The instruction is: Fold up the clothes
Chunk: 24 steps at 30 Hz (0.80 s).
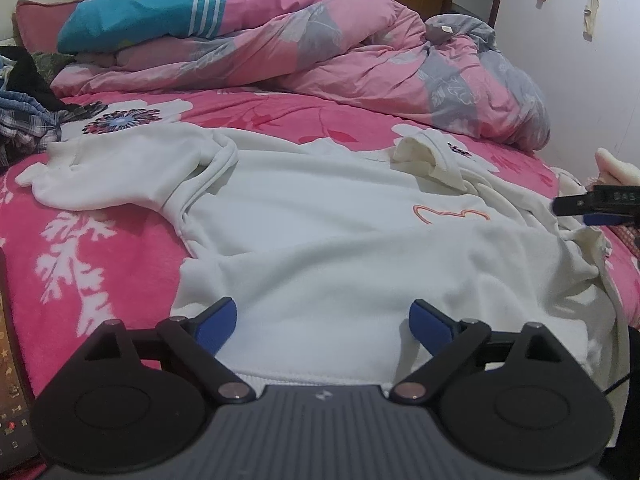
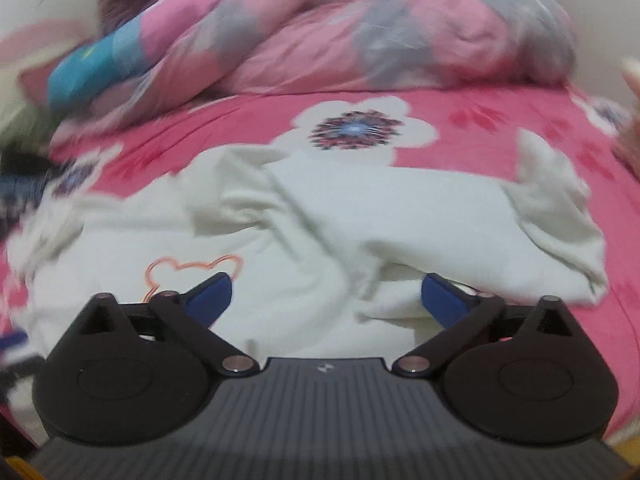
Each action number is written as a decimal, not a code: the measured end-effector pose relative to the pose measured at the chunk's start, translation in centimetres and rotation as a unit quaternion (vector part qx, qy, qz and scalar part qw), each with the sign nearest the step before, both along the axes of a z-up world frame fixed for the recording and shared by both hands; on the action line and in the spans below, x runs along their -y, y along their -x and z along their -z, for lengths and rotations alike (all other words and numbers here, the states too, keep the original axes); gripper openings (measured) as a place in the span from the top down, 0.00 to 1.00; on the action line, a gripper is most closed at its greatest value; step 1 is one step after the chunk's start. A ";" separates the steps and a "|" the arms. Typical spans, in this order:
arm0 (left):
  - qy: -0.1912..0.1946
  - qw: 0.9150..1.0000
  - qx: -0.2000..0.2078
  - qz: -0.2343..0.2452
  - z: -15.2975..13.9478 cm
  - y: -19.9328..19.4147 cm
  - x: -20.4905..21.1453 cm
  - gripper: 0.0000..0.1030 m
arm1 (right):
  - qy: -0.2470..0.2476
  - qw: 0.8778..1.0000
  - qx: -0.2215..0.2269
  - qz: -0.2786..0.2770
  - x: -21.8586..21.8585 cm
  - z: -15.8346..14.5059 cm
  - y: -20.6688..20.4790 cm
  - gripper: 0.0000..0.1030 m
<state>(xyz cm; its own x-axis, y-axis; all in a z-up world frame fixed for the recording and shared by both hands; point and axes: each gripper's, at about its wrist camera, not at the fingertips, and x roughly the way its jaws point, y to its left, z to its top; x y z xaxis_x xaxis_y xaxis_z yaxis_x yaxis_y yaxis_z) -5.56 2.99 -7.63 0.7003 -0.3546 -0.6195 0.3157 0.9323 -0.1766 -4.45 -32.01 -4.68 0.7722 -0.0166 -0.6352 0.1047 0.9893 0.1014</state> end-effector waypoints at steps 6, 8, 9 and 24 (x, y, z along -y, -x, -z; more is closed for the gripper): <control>-0.020 1.000 0.005 0.004 -1.6 -0.2 -0.1 0.08 | 0.019 0.999 0.010 -0.049 -2.9 -0.2 -0.6 0.01; -0.021 1.000 0.017 0.004 -2.7 -0.4 -0.3 0.08 | 0.040 0.997 0.021 -0.061 -3.2 -0.5 -0.9 0.01; -0.019 0.999 0.024 0.005 -3.3 -0.7 -0.5 0.08 | 0.052 0.996 0.027 -0.067 -3.3 -0.6 -1.0 0.01; -0.126 0.983 0.028 0.134 -4.0 -16.2 7.4 0.08 | 0.105 0.966 0.028 -0.234 -1.8 0.0 -9.2 0.01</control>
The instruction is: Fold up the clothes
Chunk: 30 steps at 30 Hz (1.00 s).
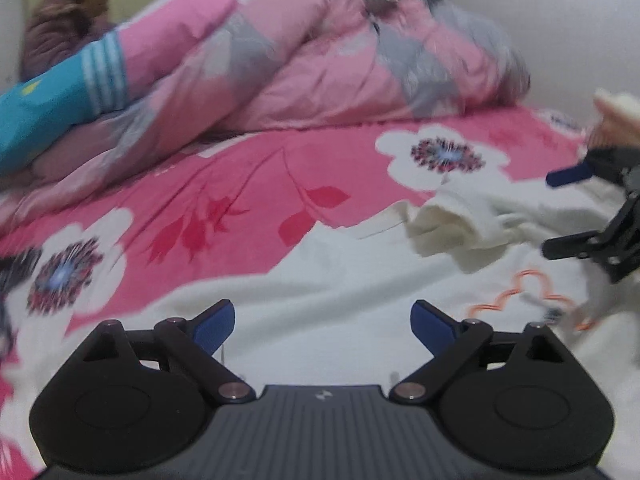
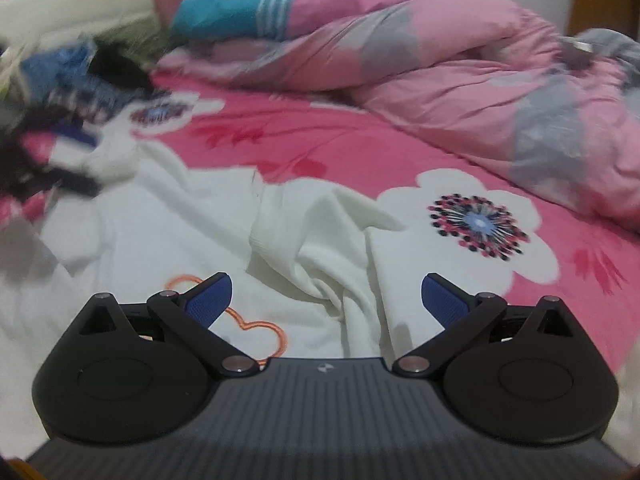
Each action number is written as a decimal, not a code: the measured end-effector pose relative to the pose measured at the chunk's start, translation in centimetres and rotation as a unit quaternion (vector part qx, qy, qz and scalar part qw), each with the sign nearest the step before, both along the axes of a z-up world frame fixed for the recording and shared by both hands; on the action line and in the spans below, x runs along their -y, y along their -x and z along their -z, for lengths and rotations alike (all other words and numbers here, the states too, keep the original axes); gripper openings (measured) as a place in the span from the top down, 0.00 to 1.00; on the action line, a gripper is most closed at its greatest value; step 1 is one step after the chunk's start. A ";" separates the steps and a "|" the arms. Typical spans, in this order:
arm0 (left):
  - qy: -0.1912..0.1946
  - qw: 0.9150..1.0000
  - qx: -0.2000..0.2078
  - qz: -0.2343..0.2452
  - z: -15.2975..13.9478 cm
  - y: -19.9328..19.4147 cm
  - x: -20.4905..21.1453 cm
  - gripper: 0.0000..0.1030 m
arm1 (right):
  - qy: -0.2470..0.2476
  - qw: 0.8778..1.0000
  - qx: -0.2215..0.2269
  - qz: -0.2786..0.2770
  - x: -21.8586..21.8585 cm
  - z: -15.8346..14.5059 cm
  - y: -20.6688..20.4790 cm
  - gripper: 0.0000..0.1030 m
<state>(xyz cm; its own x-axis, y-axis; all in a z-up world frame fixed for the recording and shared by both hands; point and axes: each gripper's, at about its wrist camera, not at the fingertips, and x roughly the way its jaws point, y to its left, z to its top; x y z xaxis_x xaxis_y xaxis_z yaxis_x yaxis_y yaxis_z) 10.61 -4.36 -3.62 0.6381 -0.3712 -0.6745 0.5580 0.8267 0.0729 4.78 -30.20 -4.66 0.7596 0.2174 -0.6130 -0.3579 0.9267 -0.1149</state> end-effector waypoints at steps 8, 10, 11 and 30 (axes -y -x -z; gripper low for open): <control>-0.065 0.993 -0.046 0.083 4.9 -4.7 3.0 0.05 | 0.008 0.994 -0.098 -0.046 0.6 2.8 -5.6 0.01; -0.049 0.994 -0.050 0.086 5.2 -5.1 2.7 0.05 | -0.002 0.992 -0.124 -0.035 1.1 3.7 -6.7 0.01; -0.041 0.994 -0.053 0.087 5.4 -5.3 2.5 0.09 | -0.010 0.991 -0.128 -0.033 1.3 4.0 -7.0 0.01; -0.057 0.996 0.058 0.030 3.9 -7.4 3.9 1.00 | 0.042 0.999 -0.006 0.023 -0.1 1.1 -9.0 0.94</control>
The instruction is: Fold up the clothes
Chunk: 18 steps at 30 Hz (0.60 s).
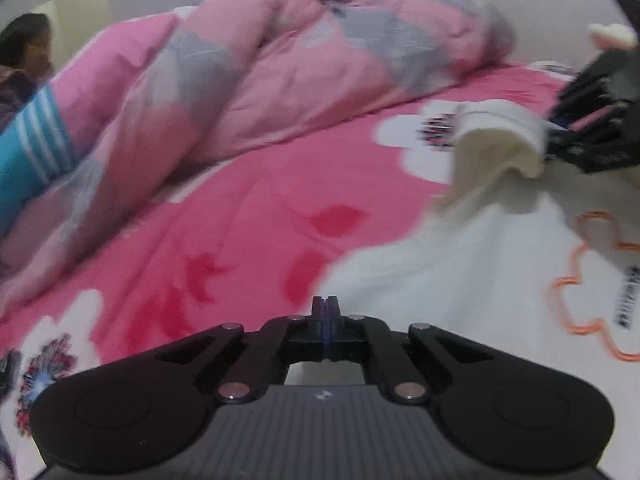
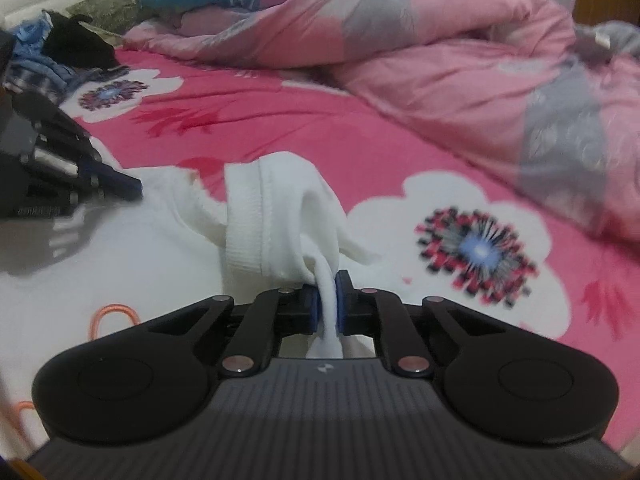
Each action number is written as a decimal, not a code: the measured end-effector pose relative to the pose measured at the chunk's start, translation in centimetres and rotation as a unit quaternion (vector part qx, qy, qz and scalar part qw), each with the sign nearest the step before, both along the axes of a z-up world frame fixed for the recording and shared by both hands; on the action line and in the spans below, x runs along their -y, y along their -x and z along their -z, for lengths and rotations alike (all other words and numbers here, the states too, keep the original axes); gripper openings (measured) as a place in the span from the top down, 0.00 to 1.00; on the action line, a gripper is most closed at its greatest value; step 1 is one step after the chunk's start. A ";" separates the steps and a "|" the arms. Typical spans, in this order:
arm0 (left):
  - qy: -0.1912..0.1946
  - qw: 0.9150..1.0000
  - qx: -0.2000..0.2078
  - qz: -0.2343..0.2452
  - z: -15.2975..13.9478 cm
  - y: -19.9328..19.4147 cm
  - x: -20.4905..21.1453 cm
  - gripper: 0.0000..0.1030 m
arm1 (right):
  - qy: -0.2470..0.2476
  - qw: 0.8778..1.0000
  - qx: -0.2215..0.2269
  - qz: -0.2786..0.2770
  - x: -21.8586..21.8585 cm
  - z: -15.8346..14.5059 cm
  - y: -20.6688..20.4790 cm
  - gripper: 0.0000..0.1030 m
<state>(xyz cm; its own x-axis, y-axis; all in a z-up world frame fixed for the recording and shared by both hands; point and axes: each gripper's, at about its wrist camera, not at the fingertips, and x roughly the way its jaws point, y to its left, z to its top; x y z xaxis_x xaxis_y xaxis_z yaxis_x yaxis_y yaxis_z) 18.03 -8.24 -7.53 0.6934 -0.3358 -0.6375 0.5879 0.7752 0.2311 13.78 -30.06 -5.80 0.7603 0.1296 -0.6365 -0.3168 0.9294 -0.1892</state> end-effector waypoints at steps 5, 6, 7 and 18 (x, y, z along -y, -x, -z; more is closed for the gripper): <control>0.075 0.993 -0.082 -0.038 -0.9 -4.0 -2.8 0.83 | 0.002 1.000 0.006 0.006 0.1 0.1 -2.5 0.94; 0.103 0.989 -0.103 -0.032 -1.4 -4.2 -3.7 0.73 | -0.002 1.000 0.004 0.007 0.2 0.3 -2.6 0.94; 0.128 0.984 -0.123 -0.022 -1.8 -4.2 -4.4 0.53 | -0.004 1.000 0.002 0.007 0.2 0.4 -2.5 0.94; 0.048 0.982 -0.181 0.029 1.0 -3.3 -3.7 0.29 | -0.056 0.998 -0.006 0.005 1.4 2.0 -1.5 0.93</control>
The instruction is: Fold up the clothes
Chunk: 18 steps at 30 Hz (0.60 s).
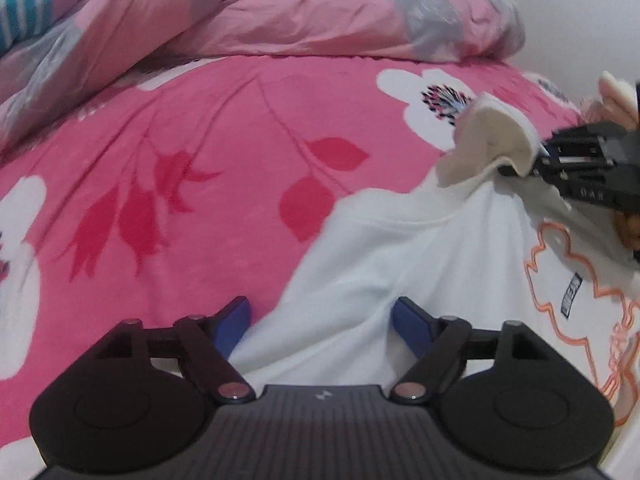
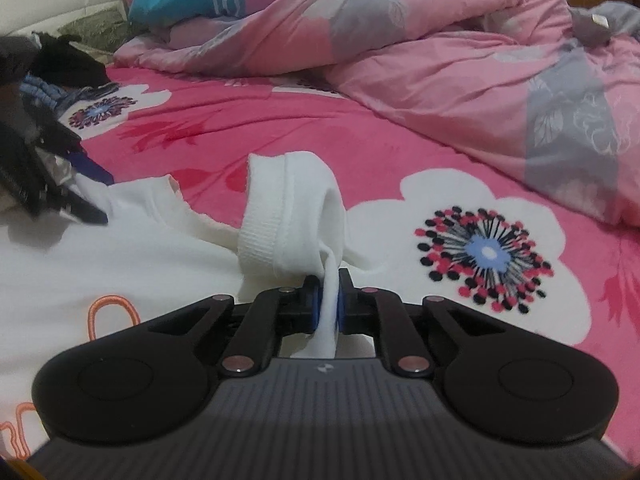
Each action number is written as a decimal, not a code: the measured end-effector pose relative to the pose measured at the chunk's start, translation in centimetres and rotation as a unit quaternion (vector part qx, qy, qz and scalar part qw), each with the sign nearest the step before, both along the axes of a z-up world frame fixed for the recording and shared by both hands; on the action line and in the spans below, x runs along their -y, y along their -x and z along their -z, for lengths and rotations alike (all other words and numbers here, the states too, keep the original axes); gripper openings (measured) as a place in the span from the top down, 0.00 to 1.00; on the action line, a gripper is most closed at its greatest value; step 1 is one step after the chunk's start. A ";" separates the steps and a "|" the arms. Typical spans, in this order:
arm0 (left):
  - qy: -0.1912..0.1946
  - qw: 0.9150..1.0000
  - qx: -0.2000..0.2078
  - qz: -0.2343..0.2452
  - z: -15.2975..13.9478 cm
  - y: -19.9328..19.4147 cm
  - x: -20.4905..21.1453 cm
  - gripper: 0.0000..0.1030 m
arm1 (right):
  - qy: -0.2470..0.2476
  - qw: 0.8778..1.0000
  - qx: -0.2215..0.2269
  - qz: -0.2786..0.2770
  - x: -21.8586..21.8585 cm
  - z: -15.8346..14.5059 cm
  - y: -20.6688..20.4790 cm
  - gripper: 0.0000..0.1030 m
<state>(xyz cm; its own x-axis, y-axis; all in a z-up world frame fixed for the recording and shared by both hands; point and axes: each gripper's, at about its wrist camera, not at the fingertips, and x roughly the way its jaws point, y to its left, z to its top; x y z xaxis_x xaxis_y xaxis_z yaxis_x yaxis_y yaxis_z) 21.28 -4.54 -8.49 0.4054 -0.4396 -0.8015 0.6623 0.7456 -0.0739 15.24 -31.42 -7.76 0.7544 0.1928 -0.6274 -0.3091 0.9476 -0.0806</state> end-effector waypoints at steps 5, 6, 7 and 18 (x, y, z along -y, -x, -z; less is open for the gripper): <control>-0.014 0.998 0.055 0.025 -0.6 2.8 1.2 0.90 | 0.002 1.000 0.010 -0.002 -0.2 0.4 0.3 0.94; -0.018 0.997 0.071 0.019 -0.7 3.4 1.4 0.91 | 0.005 1.000 0.017 -0.001 -0.3 0.4 0.5 0.94; -0.017 0.996 0.083 0.008 -0.8 3.8 1.4 0.92 | 0.008 1.000 0.025 0.001 -0.4 0.2 0.7 0.94; 0.004 0.979 0.194 -0.067 -4.1 2.1 1.2 0.93 | 0.087 0.991 0.101 0.016 -2.1 -3.2 0.5 0.95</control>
